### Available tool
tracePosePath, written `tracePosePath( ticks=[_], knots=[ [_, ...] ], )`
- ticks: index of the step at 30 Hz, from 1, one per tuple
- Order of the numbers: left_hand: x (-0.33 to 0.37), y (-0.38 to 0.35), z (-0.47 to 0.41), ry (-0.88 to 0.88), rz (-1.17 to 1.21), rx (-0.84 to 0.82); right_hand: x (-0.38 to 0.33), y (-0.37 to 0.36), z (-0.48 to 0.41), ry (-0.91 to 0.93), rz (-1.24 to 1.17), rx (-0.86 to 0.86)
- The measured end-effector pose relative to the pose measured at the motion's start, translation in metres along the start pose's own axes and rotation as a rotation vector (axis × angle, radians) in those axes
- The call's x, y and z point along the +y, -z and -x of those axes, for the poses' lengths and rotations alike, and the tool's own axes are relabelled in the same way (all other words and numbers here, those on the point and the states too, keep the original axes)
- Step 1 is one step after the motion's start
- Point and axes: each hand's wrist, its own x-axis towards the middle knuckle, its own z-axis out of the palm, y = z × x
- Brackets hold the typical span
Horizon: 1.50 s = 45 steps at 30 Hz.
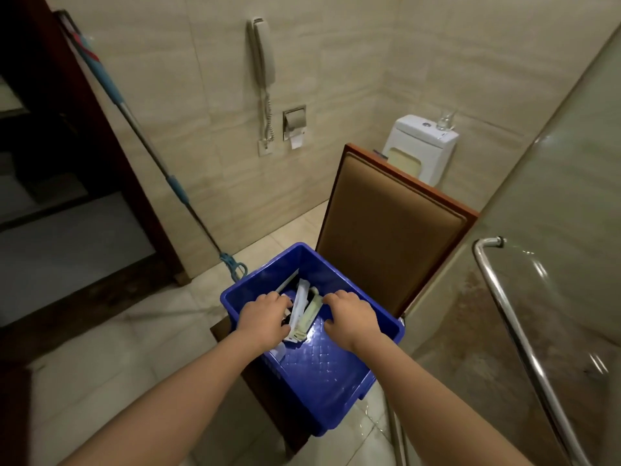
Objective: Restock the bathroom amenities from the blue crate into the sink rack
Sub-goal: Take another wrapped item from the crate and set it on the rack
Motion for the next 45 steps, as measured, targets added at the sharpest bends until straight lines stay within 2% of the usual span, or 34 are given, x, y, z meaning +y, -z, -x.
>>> tracePosePath(
  ticks=[8, 14, 23, 34, 45],
  knots=[
    [-0.024, -0.02, -0.035, 0.05, 0.013, -0.103, 0.011, -0.027, -0.048, 0.0, -0.043, -0.111],
    [-0.053, -0.035, -0.085, 0.028, -0.015, -0.245, 0.016, -0.047, -0.094, -0.072, -0.096, -0.176],
    [-0.098, -0.069, -0.153, -0.044, -0.042, -0.518, 0.008, -0.096, -0.152, -0.208, -0.197, -0.329],
    [-0.13, -0.139, -0.193, -0.153, -0.079, -0.894, -0.009, -0.185, -0.172, -0.334, -0.376, -0.539],
    [-0.151, -0.194, -0.201, -0.183, -0.142, -0.981, -0.033, -0.267, -0.192, -0.353, -0.405, -0.715]
  ],
)
